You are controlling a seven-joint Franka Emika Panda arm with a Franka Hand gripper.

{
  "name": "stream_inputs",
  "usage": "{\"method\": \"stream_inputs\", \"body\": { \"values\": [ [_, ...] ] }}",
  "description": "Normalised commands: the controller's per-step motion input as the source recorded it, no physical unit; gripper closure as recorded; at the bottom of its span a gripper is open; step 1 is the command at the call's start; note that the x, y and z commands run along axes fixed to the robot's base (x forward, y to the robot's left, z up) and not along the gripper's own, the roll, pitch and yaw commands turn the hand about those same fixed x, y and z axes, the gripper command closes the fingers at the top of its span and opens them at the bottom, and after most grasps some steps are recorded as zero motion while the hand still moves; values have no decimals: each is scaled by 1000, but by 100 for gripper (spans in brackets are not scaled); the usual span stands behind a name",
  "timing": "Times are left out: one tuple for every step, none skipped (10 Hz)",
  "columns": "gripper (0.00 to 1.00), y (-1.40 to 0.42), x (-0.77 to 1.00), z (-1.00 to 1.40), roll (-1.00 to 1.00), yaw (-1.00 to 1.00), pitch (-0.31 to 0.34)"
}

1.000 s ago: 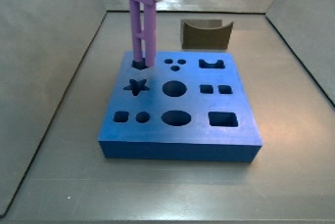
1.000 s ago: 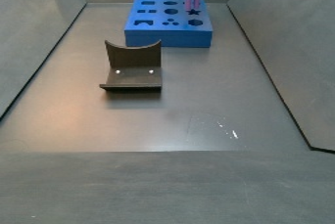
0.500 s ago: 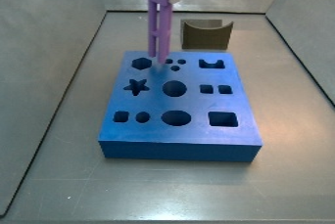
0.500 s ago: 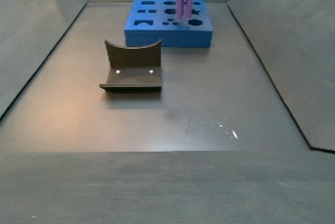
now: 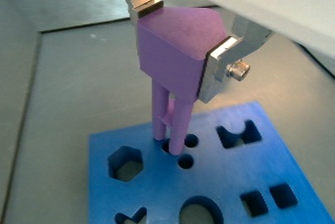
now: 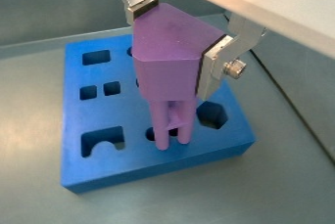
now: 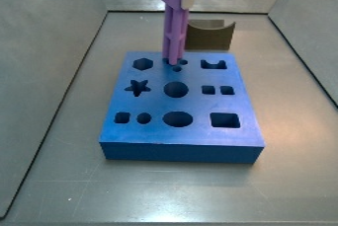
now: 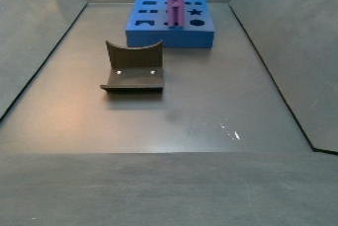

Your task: Insert the 3 prong object.

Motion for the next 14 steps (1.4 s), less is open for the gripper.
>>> {"method": "stream_inputs", "body": {
  "values": [
    [100,-383,280,-146,120,-354,114],
    [100,-371,129,-111,99,-229,91],
    [100,-234,0,-126,16,0,0],
    [100,-89,-46,-131,0,0,-27],
    [100,0,-211,-97,-31,0,-123],
    [100,97,-211,-69,-66,0,-116],
    [100,117,-111,-66,-20,0,-64],
    [100,126,-83,-71,0,0,-34],
    [100,77,-43,-86,0,0,-36],
    [100,11,26,-149,0,0,0],
    [100,0,100,-186,0,0,0],
    [100,0,0,-243,0,0,-40],
    [100,0,0,-354,11,0,-146],
    [100,0,-29,-394,0,0,-194]
  ]
}}
